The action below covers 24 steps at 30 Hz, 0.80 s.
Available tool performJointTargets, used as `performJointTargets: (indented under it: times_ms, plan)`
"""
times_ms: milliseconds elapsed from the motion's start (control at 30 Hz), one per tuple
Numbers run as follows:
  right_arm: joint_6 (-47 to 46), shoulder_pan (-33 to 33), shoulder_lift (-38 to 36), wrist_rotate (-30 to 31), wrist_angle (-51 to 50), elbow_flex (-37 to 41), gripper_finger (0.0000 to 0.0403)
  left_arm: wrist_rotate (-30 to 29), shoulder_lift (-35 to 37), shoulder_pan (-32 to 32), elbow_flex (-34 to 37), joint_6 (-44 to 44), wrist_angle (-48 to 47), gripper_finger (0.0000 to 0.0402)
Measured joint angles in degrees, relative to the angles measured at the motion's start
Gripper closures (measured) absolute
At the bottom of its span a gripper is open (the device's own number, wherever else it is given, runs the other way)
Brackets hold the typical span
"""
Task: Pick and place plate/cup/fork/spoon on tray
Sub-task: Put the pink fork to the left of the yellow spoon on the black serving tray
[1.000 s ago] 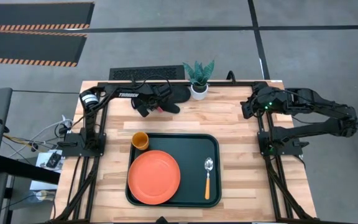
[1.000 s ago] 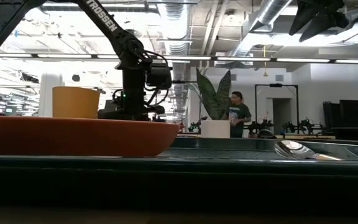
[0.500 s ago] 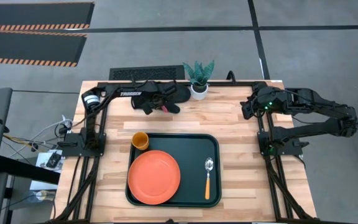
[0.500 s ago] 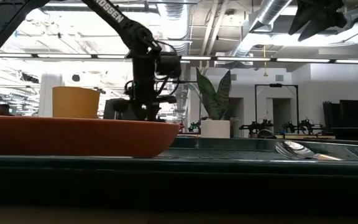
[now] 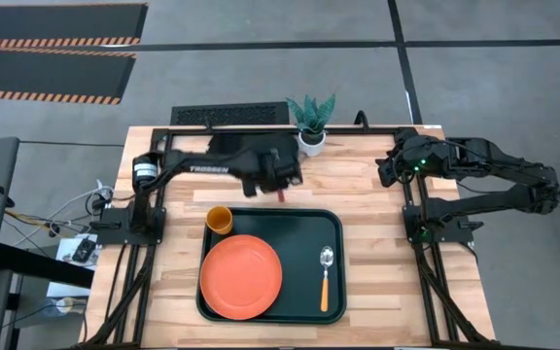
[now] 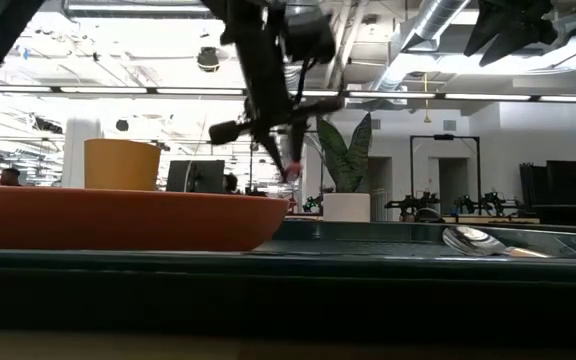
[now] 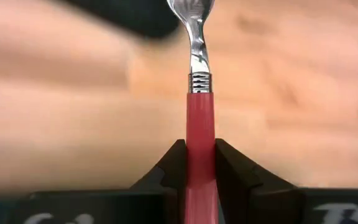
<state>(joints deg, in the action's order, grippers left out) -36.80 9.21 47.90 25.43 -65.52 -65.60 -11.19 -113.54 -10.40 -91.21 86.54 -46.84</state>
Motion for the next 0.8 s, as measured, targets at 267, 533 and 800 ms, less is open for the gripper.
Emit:
performJointTargets:
  times_ms: [267, 533, 800]
  plan:
    - [0.0, 0.0, 0.0, -0.02, 0.0, 0.0, 0.0164, -3.49, 0.09, 13.28, -1.39, 10.45, 4.57, 0.036]
    - [1.01, 0.0, 0.0, -1.89, -0.04, 0.0, 0.0164, -5.22, 0.07, 21.68, -1.39, 17.48, 14.03, 0.036]
    - [1.27, 0.0, 0.0, -2.92, -0.06, 0.0, 0.0164, -6.56, 0.0, 27.45, -1.41, 21.13, 20.11, 0.036]
